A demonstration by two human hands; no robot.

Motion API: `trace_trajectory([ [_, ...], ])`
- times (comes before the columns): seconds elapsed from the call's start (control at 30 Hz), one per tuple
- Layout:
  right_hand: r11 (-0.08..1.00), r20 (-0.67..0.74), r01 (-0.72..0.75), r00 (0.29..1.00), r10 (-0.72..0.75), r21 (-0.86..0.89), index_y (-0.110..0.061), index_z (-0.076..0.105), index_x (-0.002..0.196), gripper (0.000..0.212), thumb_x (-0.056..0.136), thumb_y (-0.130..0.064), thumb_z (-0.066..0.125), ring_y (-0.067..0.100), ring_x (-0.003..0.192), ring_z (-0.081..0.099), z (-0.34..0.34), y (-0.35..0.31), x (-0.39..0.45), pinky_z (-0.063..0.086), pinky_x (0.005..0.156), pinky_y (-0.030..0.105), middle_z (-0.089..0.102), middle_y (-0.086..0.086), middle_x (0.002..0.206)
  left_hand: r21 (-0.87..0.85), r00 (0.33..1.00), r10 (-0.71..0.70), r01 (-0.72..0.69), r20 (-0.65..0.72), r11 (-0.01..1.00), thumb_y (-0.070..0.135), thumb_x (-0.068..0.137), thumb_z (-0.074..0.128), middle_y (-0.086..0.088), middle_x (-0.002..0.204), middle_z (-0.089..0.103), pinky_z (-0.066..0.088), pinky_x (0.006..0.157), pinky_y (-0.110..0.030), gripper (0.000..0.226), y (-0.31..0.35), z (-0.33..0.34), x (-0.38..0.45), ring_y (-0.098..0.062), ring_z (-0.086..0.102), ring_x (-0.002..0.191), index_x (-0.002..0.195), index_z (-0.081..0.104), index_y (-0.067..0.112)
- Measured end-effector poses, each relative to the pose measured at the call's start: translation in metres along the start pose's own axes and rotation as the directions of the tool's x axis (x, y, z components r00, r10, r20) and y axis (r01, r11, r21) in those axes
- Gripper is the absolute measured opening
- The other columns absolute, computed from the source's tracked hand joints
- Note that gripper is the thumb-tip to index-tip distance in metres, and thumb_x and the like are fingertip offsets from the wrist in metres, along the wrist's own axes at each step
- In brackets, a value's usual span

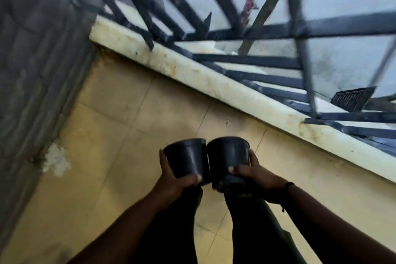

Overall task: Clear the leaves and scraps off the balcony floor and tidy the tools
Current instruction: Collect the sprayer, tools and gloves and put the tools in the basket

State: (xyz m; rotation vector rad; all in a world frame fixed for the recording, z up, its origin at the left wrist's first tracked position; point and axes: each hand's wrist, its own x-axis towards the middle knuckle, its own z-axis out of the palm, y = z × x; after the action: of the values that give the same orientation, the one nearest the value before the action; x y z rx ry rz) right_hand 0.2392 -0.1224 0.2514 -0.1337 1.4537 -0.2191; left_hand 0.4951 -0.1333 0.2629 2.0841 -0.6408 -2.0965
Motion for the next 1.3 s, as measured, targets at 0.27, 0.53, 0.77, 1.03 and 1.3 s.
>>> trace_trajectory([
  [0.27,0.933,-0.043,0.356,0.934,-0.354,0.049,-0.046,0.025,0.133,0.119,0.04,-0.023,0.095,0.031,0.09,0.071,-0.011,-0.014,-0.254,0.055,0.062,0.036,0.067,0.018,0.114,0.042,0.884,0.346,-0.377,0.313,0.925,0.036,0.026,0.096,0.019,0.121,0.043,0.052,0.076,-0.015,0.154,0.111,0.008,-0.2,0.02,0.059,0.09,0.138,-0.01,0.045],
  [0.53,0.778,-0.429,0.622,0.728,-0.534,0.087,-0.025,0.041,0.125,0.098,0.046,-0.038,0.096,0.028,0.082,0.067,-0.026,0.057,-0.436,0.049,0.061,0.035,0.069,0.004,0.114,0.287,0.643,0.445,-0.717,0.623,0.635,0.054,0.011,0.097,0.012,0.139,0.037,0.048,0.102,-0.034,0.165,0.178,0.068,-0.313,-0.005,0.051,0.12,0.141,-0.002,0.032],
  [0.77,0.55,-0.792,0.834,0.365,-0.489,0.045,-0.007,0.045,0.084,0.073,0.045,-0.045,0.093,0.018,0.07,0.059,-0.039,0.169,-0.522,0.047,0.058,0.033,0.068,0.003,0.087,0.31,0.418,0.388,-0.898,0.821,0.311,0.024,0.03,0.102,0.0,0.112,0.06,0.056,0.067,-0.023,0.105,0.179,0.175,-0.392,-0.004,0.07,0.08,0.111,0.037,0.023],
  [1.03,0.646,-0.971,0.76,0.095,-0.221,-0.073,-0.011,0.06,0.075,0.043,0.054,-0.031,0.093,0.018,0.072,0.071,-0.075,0.324,-0.564,0.041,0.061,0.028,0.074,-0.003,0.077,0.315,0.185,0.327,-0.856,0.927,-0.409,0.078,0.054,0.066,0.018,0.088,0.067,0.051,0.077,-0.026,0.056,0.101,0.317,-0.466,0.004,0.061,0.085,0.088,0.056,0.035],
  [1.3,0.793,-0.999,0.609,0.029,-0.039,-0.013,-0.033,0.064,0.076,0.019,0.069,-0.038,0.08,-0.002,0.068,0.062,-0.118,0.456,-0.597,0.047,0.071,0.021,0.069,-0.015,0.082,0.22,0.137,0.189,-0.809,0.972,-0.545,0.065,0.066,0.074,0.017,0.087,0.062,0.042,0.071,-0.016,0.039,-0.003,0.435,-0.517,0.004,0.056,0.086,0.085,0.055,0.036],
])
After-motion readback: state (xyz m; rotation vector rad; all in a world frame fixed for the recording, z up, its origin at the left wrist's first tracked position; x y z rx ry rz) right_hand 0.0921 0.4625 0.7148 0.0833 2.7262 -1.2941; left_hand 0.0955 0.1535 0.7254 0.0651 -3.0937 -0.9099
